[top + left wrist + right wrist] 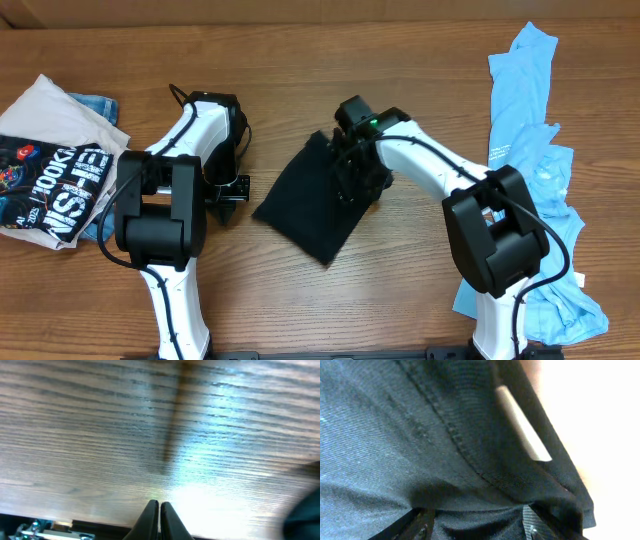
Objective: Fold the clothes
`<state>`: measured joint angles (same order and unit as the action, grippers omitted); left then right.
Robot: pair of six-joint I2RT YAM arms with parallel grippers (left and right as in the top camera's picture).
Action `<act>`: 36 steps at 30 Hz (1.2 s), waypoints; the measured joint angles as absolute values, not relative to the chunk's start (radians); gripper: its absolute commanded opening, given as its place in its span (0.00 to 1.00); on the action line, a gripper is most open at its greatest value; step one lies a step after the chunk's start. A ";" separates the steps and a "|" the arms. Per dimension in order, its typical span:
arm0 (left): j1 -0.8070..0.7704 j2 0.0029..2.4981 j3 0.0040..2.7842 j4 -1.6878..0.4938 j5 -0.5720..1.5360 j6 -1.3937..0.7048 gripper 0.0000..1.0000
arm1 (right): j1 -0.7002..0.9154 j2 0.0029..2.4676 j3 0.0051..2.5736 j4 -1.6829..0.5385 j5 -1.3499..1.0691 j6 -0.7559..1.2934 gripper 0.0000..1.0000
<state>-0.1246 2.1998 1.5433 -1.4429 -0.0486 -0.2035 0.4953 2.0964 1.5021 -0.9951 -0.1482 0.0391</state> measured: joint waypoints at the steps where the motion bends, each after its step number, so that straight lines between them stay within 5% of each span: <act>1: -0.125 2.199 1.543 -1.443 -0.046 -0.208 0.06 | 0.484 2.096 1.503 -0.997 -0.127 0.036 0.61; 7: -0.124 2.183 1.544 -1.384 0.003 -0.203 0.12 | 0.464 2.067 1.503 -1.005 -0.035 0.029 0.63; 8: -0.124 2.163 1.549 -1.347 0.028 -0.193 0.19 | 0.464 2.056 1.503 -1.006 -0.020 0.029 0.63; 10: -0.125 2.114 1.572 -1.262 0.082 -0.161 0.57 | 0.463 2.004 1.503 -1.005 0.007 0.029 0.63; 13: -0.125 2.030 1.620 -1.099 0.181 -0.096 0.76 | 0.458 1.887 1.505 -1.006 0.027 0.029 0.65; 25: -0.168 2.061 1.654 -0.792 0.522 0.056 0.84 | 0.458 1.641 1.524 -1.046 0.041 0.030 0.67; 36: -0.268 2.236 1.654 -0.698 0.569 0.104 0.78 | 0.458 1.641 1.524 -1.073 0.041 0.052 0.67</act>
<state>-0.2684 2.2360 1.6539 -0.6975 0.5690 0.1036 0.4580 1.6413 1.5242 -1.0725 0.0410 0.0521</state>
